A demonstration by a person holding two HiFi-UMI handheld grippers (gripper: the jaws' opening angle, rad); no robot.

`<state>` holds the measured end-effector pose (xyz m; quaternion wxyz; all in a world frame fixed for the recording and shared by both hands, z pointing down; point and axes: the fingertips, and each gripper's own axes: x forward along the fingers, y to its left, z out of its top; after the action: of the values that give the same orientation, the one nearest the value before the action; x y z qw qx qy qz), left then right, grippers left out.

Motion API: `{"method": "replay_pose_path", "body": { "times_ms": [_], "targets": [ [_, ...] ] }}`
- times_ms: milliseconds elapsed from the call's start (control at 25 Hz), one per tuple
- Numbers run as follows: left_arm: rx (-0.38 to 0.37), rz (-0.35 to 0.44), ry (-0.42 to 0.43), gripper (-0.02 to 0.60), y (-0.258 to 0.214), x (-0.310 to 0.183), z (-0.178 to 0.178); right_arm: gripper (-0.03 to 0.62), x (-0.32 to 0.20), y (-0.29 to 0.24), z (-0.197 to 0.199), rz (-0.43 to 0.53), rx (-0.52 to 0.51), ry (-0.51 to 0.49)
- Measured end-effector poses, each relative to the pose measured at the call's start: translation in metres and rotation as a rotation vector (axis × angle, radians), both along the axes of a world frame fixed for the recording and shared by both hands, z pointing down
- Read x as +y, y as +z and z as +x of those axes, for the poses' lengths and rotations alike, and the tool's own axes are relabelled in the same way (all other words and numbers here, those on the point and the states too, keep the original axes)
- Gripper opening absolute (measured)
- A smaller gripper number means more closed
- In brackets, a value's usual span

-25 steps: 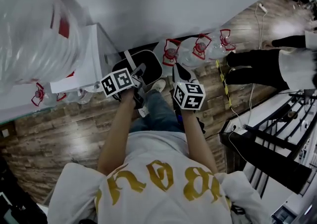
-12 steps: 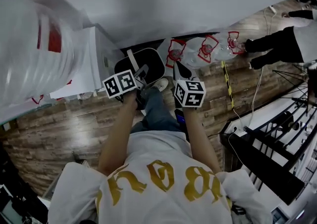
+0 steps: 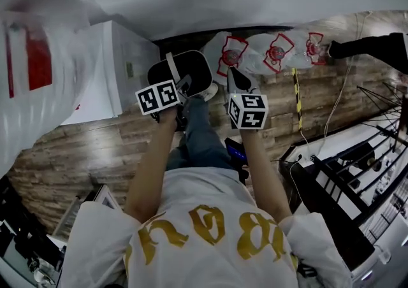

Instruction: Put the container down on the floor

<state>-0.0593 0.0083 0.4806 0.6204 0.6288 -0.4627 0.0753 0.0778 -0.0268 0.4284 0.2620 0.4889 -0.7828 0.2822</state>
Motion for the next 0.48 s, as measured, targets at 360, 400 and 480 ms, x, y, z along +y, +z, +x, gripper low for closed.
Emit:
{"method": "replay_pose_path", "body": {
  "times_ms": [360,400,480],
  "targets": [
    [-0.061,-0.086,-0.008,0.043,0.063,-0.005,-0.013,0.028,-0.007,0.054,-0.016,-0.059,0.052,-0.134],
    [-0.065,-0.094,-0.010,0.043,0.069,-0.004,-0.014,0.029,-0.004,0.060,-0.019,-0.066,0.059,-0.158],
    [-0.071,-0.106,-0.014,0.043,0.079,-0.003,-0.016,0.029,0.000,0.072,-0.023,-0.086,0.057,-0.190]
  ]
}}
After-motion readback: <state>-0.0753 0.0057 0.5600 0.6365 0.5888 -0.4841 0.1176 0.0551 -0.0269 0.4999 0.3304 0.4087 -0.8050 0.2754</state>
